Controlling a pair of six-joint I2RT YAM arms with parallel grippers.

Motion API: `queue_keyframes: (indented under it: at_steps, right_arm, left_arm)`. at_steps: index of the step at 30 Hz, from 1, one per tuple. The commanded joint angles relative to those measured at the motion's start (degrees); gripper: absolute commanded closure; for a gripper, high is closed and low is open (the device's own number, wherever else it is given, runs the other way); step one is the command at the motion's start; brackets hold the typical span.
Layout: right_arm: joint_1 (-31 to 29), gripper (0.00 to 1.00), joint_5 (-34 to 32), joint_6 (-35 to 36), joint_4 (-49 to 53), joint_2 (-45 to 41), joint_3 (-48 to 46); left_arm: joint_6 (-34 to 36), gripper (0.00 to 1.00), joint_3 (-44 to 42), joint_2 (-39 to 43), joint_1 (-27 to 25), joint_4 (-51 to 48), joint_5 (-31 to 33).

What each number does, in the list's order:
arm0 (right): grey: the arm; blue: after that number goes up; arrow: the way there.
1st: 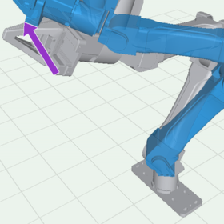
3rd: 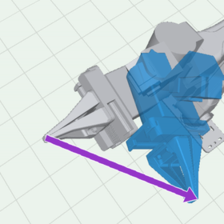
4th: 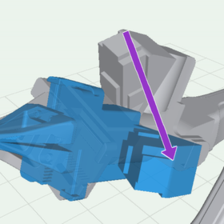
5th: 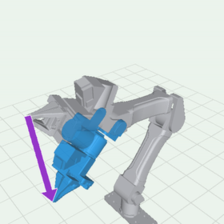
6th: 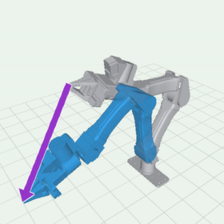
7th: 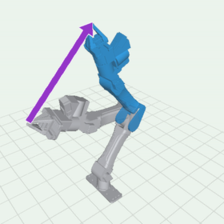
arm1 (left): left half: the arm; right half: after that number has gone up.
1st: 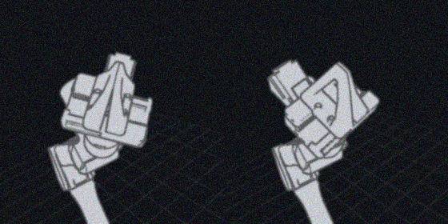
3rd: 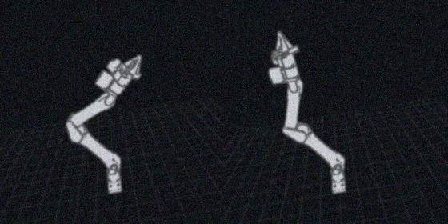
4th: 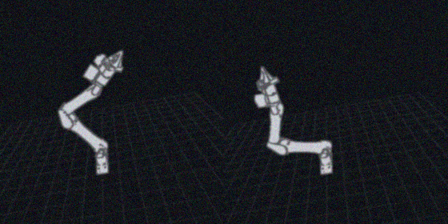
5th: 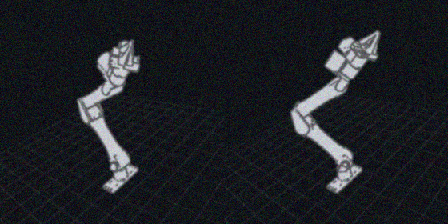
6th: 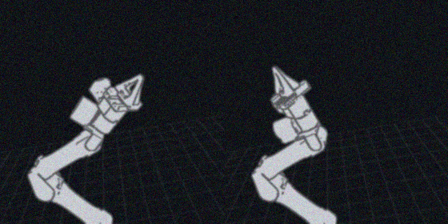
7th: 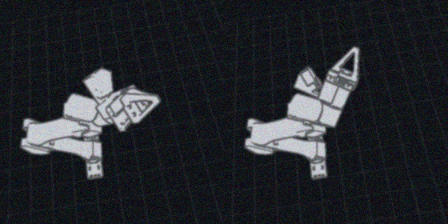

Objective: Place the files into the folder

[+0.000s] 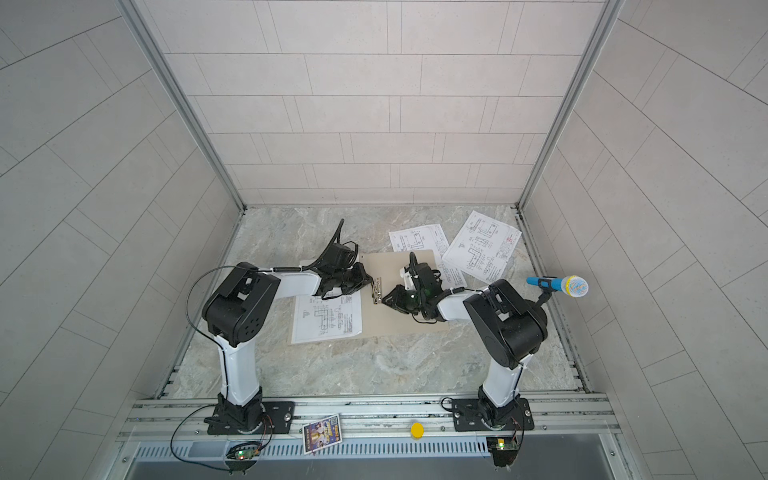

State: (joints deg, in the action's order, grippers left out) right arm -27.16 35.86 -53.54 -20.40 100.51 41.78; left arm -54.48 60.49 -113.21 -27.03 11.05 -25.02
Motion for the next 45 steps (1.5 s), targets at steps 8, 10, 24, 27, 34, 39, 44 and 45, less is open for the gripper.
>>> queue_keyframes:
  at_steps: [8, 10, 24, 27, 34, 39, 44, 45]
  right_arm:
    - [-1.47, 0.79, 1.5, -3.58, -3.6, 3.1, 2.72]
    - [-1.71, 0.8, 1.59, -3.59, -3.18, 3.41, 3.33]
    - [-2.78, 0.87, 2.82, -3.31, -0.34, 5.94, 5.94]
    - [-2.9, 0.87, 2.94, -3.24, -0.11, 6.21, 6.1]
    - [-3.08, 0.87, 2.84, -3.15, 0.28, 6.57, 6.55]
    - [-3.16, 0.88, 2.55, -2.98, 0.59, 6.45, 6.53]
    - [-3.15, 0.88, 2.22, -3.24, -0.03, 6.04, 6.76]
    - [-3.18, 0.88, 1.9, -3.24, 0.04, 5.92, 6.82]
  left_arm:
    - [-1.94, 0.93, -3.31, 2.11, 0.66, 0.88, 2.91]
    - [-2.04, 0.93, -3.58, 2.11, 0.66, 1.35, 2.8]
    - [-1.51, 0.93, -3.73, 2.12, 1.06, 1.92, 2.23]
    - [-1.38, 0.93, -3.63, 2.21, 1.19, 1.74, 2.25]
    - [-1.16, 0.93, -3.67, 2.2, 1.36, 1.61, 2.22]
    - [-0.83, 0.93, -3.73, 2.25, 1.45, 1.52, 2.12]
    - [-0.8, 0.93, -3.78, 2.24, 1.45, 1.56, 1.95]
    - [-0.8, 0.93, -3.88, 2.3, 1.45, 1.52, 2.05]
